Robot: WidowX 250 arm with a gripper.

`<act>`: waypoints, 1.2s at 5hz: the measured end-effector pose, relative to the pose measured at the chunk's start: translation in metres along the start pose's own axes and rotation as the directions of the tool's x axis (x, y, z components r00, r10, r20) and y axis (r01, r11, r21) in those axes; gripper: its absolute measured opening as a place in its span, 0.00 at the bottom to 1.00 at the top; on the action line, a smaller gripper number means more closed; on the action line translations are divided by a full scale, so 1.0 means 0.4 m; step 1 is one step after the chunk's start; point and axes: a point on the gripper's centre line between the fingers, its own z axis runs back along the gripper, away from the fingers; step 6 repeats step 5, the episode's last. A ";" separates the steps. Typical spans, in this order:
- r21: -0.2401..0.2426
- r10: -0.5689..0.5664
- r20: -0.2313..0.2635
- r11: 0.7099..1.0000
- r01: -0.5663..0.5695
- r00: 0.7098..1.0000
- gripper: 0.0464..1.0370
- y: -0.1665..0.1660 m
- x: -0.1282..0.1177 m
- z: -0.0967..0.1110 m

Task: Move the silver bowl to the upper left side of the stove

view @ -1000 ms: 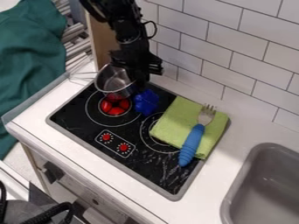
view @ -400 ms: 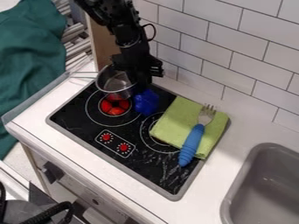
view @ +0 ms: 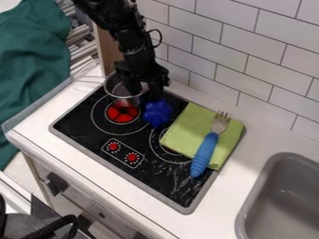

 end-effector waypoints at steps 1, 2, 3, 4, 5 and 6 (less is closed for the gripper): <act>0.022 -0.006 0.031 1.000 0.006 1.000 0.98 0.000 0.002 0.039; 0.023 -0.012 0.047 1.000 0.011 0.999 0.97 -0.006 -0.009 0.066; 0.037 -0.037 0.057 0.999 0.035 0.998 0.97 -0.010 -0.016 0.108; 0.057 -0.092 0.015 0.994 0.091 0.996 0.97 -0.030 -0.037 0.137; 0.085 -0.105 -0.061 0.990 0.110 0.993 0.97 -0.047 -0.079 0.156; 0.085 -0.105 -0.061 0.990 0.110 0.993 0.97 -0.047 -0.079 0.156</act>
